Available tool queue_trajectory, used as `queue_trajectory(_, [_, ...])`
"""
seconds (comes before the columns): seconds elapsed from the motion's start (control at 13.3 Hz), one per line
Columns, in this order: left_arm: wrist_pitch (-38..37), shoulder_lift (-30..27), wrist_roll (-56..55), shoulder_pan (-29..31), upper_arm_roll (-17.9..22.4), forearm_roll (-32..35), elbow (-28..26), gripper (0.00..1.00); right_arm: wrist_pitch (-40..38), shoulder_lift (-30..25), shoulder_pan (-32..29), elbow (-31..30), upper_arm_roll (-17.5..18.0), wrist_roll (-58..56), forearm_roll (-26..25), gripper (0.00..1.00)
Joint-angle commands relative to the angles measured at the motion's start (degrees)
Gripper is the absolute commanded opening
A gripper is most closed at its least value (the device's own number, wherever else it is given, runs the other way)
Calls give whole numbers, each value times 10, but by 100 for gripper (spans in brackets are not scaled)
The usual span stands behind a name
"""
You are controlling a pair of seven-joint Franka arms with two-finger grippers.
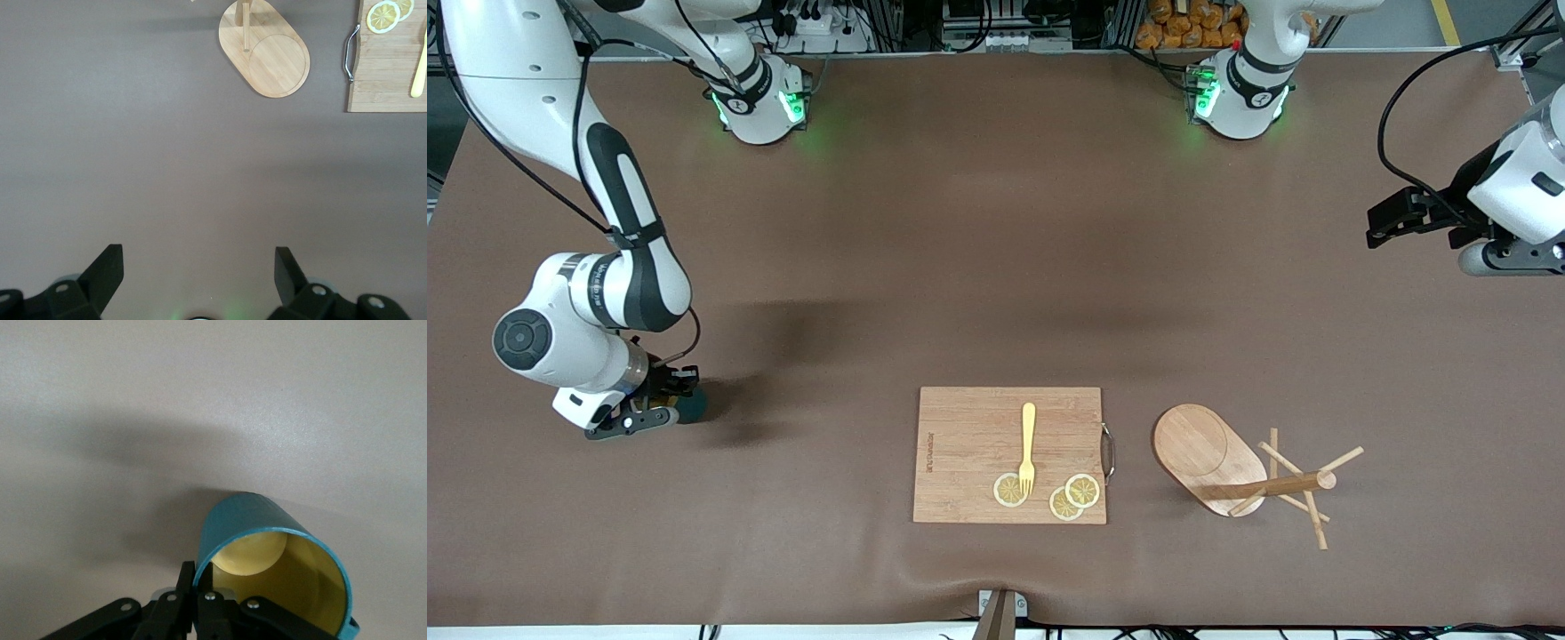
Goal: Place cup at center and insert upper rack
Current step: 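Lift the mug and carry it toward the table center with the right gripper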
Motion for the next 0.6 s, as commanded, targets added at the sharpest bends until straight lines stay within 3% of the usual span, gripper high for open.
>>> queue_trajectory(0.0, [5, 3, -6, 1, -1, -4, 3, 100, -4, -8, 1, 10, 7, -7, -1, 0])
queue_trajectory(0.53, [12, 4, -5, 4, -1, -3, 3, 100, -42, -56, 8, 28, 87, 51, 0, 0])
